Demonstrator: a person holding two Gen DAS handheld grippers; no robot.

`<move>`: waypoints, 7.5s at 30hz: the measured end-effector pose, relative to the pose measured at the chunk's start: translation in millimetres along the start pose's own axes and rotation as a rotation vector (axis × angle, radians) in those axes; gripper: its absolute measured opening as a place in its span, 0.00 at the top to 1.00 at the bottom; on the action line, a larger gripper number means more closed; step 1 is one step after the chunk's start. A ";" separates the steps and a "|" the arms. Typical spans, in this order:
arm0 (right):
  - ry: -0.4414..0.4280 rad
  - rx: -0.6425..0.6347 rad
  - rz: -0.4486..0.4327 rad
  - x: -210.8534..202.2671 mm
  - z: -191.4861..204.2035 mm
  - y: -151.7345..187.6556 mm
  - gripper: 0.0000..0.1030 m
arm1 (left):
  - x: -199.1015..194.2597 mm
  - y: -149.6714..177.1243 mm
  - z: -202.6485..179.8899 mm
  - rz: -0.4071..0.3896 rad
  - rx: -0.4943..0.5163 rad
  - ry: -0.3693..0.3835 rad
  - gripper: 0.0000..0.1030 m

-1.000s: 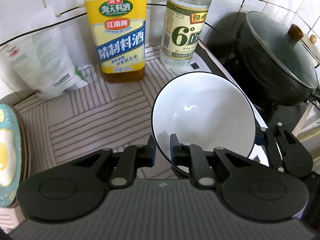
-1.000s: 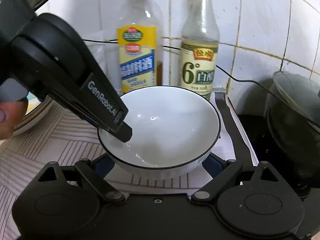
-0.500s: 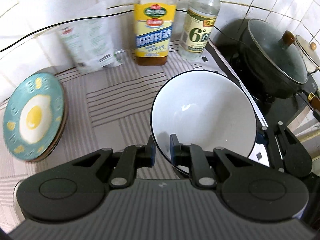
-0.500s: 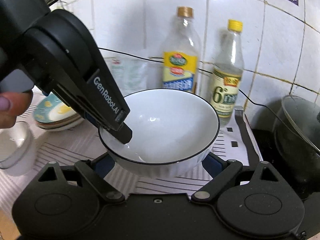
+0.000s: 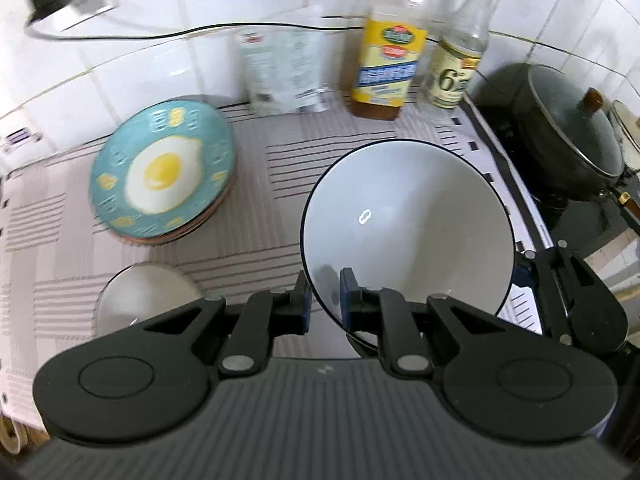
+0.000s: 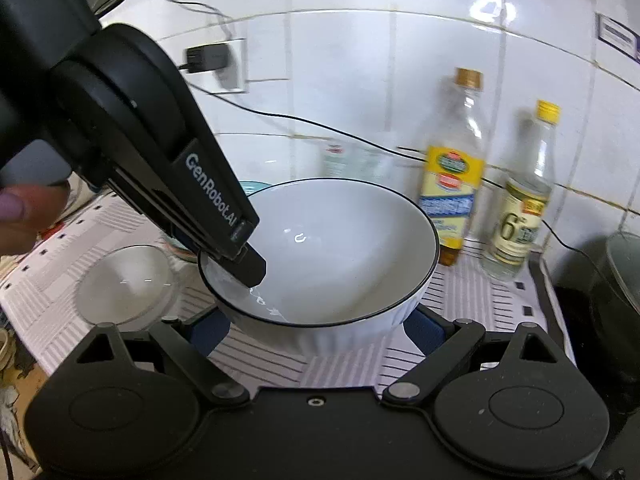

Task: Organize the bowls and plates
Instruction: 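Lift the white bowl with the left tool and carry it over the nested bowls, then lower the white bowl into the nested bowls with the left tool, then lift the bowl stack with the left tool and carry it toward the egg plates, then lower the bowl stack onto the egg plate stack and open the left tool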

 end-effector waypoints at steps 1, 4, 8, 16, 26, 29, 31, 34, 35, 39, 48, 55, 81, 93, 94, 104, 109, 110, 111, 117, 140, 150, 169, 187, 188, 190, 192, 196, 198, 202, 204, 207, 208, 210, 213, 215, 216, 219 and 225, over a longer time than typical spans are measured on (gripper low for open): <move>-0.013 -0.007 0.000 -0.8 6.1 -1.9 0.07 | -5.2 1.8 4.1 -0.001 -0.004 -0.013 0.88; -0.045 -0.019 -0.010 -7.1 25.1 -7.5 0.07 | -21.8 4.9 18.4 -0.016 -0.014 -0.035 0.88; -0.093 -0.017 -0.028 -8.6 45.0 -16.2 0.07 | -41.3 8.7 40.9 -0.030 -0.039 -0.064 0.87; -0.204 -0.074 -0.022 8.5 92.5 -25.6 0.07 | -50.3 25.8 95.7 -0.008 -0.129 -0.145 0.87; -0.331 -0.127 0.060 43.5 143.2 -19.3 0.07 | -32.1 50.9 154.8 0.087 -0.261 -0.199 0.87; -0.354 -0.125 0.081 52.3 149.1 -14.6 0.07 | -23.6 54.3 162.7 0.106 -0.277 -0.204 0.87; -0.364 -0.133 0.093 57.4 151.4 -12.1 0.07 | -17.1 57.6 167.0 0.120 -0.289 -0.203 0.87; -0.374 -0.143 0.118 65.1 154.9 -6.4 0.07 | -8.8 61.5 172.1 0.141 -0.298 -0.202 0.87; -0.376 -0.148 0.126 67.0 155.5 -4.0 0.07 | -6.7 62.3 172.6 0.148 -0.298 -0.201 0.87; -0.386 -0.151 0.167 73.9 157.0 -0.5 0.07 | 0.6 62.3 172.7 0.173 -0.280 -0.212 0.85; -0.375 -0.172 0.234 81.5 157.7 2.5 0.07 | 11.9 63.7 167.4 0.216 -0.256 -0.213 0.84; -0.326 -0.219 0.240 83.0 162.9 6.4 0.07 | 20.6 66.1 170.3 0.242 -0.245 -0.216 0.82; -0.319 -0.149 0.159 54.4 158.6 0.7 0.02 | -5.3 72.0 167.4 0.119 -0.283 -0.167 0.81; -0.303 -0.134 0.067 19.7 168.7 19.0 0.02 | -39.1 84.9 173.7 -0.013 -0.348 -0.082 0.74; -0.297 -0.131 0.062 19.7 168.3 23.8 0.02 | -39.6 86.6 174.5 -0.021 -0.348 -0.081 0.73; -0.244 -0.018 0.049 38.7 147.0 55.7 0.02 | -25.6 100.6 193.6 -0.110 -0.470 -0.025 0.47; -0.248 -0.012 0.054 55.2 146.0 68.2 0.02 | -7.7 101.7 193.7 -0.122 -0.470 -0.008 0.41; -0.252 -0.012 0.057 59.9 146.8 70.2 0.02 | -2.3 102.6 193.6 -0.114 -0.477 0.006 0.40; -0.255 -0.009 0.060 63.7 147.9 72.6 0.02 | 3.3 103.9 193.5 -0.105 -0.492 0.013 0.40; -0.257 0.045 0.065 88.1 149.5 77.5 0.02 | 30.2 112.2 199.7 -0.072 -0.560 0.044 0.40; -0.272 0.011 0.030 105.7 159.9 75.4 0.01 | 50.6 114.5 206.2 -0.118 -0.568 0.112 0.57; -0.309 0.005 0.069 113.9 158.1 69.4 0.01 | 53.3 117.3 209.3 -0.102 -0.588 0.149 0.57; -0.304 0.026 0.013 88.6 153.5 60.8 0.02 | 24.0 101.1 190.0 -0.070 -0.470 0.122 0.57; -0.271 0.002 -0.052 80.3 119.4 -25.9 0.02 | -18.2 1.6 162.5 -0.148 -0.299 0.108 0.57; -0.274 -0.001 -0.056 83.7 117.6 -29.8 0.02 | -16.9 -2.2 163.3 -0.150 -0.301 0.103 0.57; -0.283 -0.007 -0.061 90.0 113.4 -35.9 0.02 | -13.6 -10.3 167.1 -0.152 -0.308 0.094 0.57; -0.294 -0.013 -0.065 97.6 111.3 -40.1 0.02 | -9.2 -16.0 170.9 -0.156 -0.311 0.083 0.57; -0.323 -0.022 -0.067 114.6 107.4 -46.0 0.02 | 1.4 -24.2 180.0 -0.167 -0.329 0.047 0.57; -0.347 -0.027 -0.059 126.5 105.9 -48.5 0.02 | 8.2 -28.6 184.8 -0.163 -0.340 0.036 0.57; -0.372 -0.058 -0.053 146.8 105.0 -50.7 0.02 | 24.9 -37.0 194.4 -0.154 -0.351 0.026 0.57; -0.379 -0.066 -0.050 158.8 103.8 -51.6 0.02 | 33.9 -39.8 197.6 -0.154 -0.345 0.011 0.57; -0.399 -0.074 -0.031 175.2 101.6 -47.8 0.02 | 50.5 -44.6 203.2 -0.124 -0.358 -0.027 0.57; -0.409 -0.088 -0.018 181.4 102.1 -46.1 0.02 | 54.9 -45.6 204.3 -0.122 -0.358 -0.035 0.57; -0.425 -0.113 -0.003 193.7 103.1 -43.9 0.02 | 64.5 -46.7 207.9 -0.116 -0.360 -0.047 0.57; -0.441 -0.129 0.018 211.2 104.5 -39.5 0.02 | 79.8 -49.2 213.7 -0.100 -0.366 -0.051 0.57; -0.438 -0.133 0.029 220.2 105.2 -35.9 0.02 | 88.8 -50.0 216.4 -0.093 -0.364 -0.046 0.57; -0.433 -0.133 0.035 224.7 105.1 -34.4 0.02 | 93.5 -50.7 216.8 -0.087 -0.360 -0.044 0.57; -0.425 -0.114 0.058 233.8 102.6 -29.8 0.02 | 104.5 -51.0 216.4 -0.075 -0.350 -0.038 0.57; -0.417 -0.131 0.098 246.1 98.4 -21.9 0.02 | 118.2 -53.1 210.6 -0.062 -0.298 -0.039 0.57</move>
Point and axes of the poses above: each gripper's, at about its wrist camera, not at the fingertips, and x roughly the way its jaws point, z to its left, y to its underside, the point moved 5 cm from there along x, roughly the way its jaws point, and after that the axes turned 10 degrees about -z, right-handed, at the moved point
